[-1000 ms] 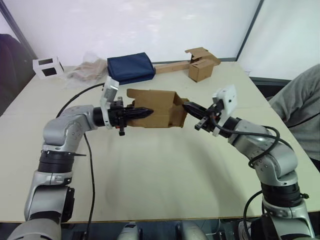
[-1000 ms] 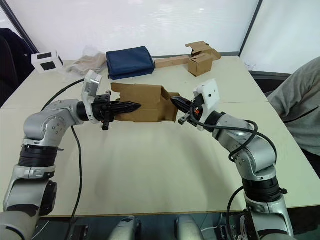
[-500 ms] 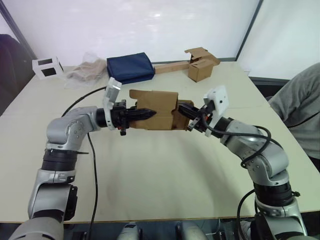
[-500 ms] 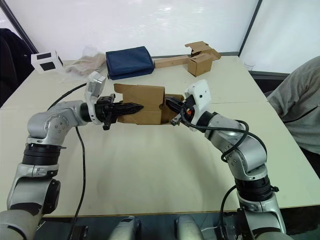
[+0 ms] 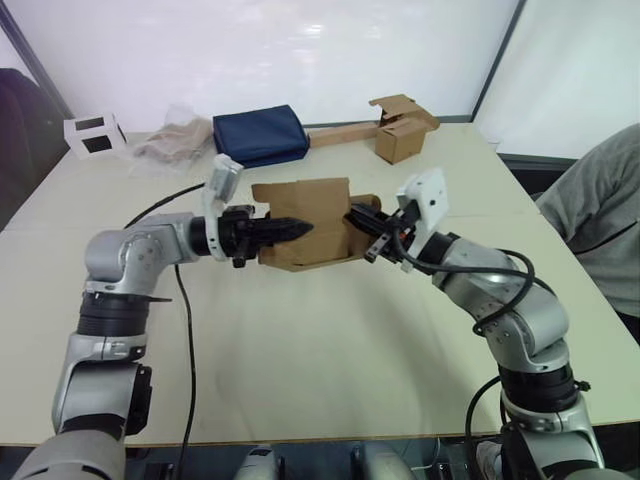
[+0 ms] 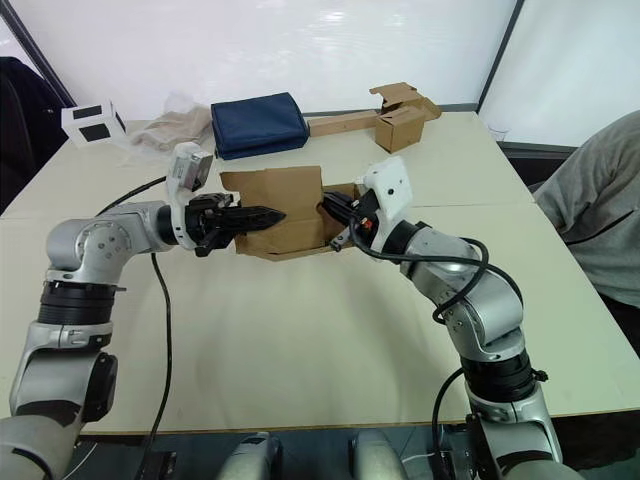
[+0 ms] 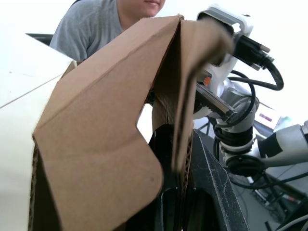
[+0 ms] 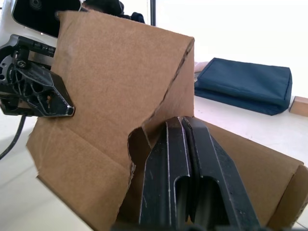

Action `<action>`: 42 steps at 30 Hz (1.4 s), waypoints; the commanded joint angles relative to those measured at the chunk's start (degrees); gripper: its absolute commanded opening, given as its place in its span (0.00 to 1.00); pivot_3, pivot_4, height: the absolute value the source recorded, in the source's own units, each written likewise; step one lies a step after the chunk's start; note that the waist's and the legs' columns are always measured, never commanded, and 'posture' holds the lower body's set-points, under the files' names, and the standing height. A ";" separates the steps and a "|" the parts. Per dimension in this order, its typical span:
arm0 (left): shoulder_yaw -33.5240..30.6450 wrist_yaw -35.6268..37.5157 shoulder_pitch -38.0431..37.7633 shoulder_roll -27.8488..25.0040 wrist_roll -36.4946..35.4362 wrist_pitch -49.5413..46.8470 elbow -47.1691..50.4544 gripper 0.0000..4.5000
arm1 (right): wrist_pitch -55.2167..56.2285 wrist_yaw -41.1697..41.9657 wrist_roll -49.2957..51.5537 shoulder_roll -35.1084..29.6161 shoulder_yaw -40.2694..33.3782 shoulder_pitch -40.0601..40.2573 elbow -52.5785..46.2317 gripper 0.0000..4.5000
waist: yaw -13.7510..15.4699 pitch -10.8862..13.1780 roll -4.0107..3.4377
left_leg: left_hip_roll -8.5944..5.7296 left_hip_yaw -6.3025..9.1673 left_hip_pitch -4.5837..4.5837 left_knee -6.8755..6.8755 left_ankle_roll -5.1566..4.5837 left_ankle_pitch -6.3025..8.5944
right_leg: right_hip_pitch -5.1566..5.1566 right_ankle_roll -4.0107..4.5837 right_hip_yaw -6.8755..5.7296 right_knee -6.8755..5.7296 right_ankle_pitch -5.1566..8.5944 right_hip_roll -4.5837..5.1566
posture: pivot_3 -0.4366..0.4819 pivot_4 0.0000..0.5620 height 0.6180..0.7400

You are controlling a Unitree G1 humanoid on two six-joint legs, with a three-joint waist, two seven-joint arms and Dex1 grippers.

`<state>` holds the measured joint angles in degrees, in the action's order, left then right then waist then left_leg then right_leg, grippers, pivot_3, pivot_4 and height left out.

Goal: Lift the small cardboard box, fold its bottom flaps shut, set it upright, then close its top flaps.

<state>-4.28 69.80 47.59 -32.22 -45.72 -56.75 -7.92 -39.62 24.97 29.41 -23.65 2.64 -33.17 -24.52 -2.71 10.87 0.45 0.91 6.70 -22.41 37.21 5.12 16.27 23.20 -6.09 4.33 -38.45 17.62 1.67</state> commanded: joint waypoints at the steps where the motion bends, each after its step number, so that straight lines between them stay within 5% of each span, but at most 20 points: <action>1: -1.92 -0.07 1.73 -0.77 -2.17 -1.19 1.00 0.01 | 2.26 1.40 -0.57 0.55 1.04 -2.11 -3.04 0.00 | -0.01 0.00 0.00 | 0.00 0.00 0.00 0.00 0.00 0.00 | 0.00 0.00 0.00 0.00 0.00 0.00 | 0.48 0.27 1.00; 30: -4.38 -4.08 0.76 -1.79 -8.95 -8.79 4.65 0.01 | 7.13 5.79 -7.72 0.72 4.73 -2.97 -2.50 0.00 | 0.03 0.00 0.00 | 0.00 0.01 0.00 0.00 0.00 0.00 | 0.01 0.00 0.00 0.00 0.00 0.01 | 0.48 0.27 1.00; 42: -3.79 -4.24 1.49 -1.96 -4.41 -2.53 1.12 0.01 | -2.33 8.78 5.19 -6.25 -9.09 0.99 -7.12 0.00 | 0.17 0.00 0.00 | -0.01 0.01 0.00 0.00 0.00 0.00 | -0.02 0.00 -0.01 0.02 0.00 0.02 | 0.48 0.27 1.00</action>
<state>-7.50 65.17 47.64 -33.61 -50.14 -60.63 -7.24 -40.94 33.49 31.88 -28.76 -3.14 -32.68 -29.19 -2.54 10.87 0.45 0.90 6.70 -22.42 37.20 5.12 16.27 23.18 -6.09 4.32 -38.43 17.62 1.69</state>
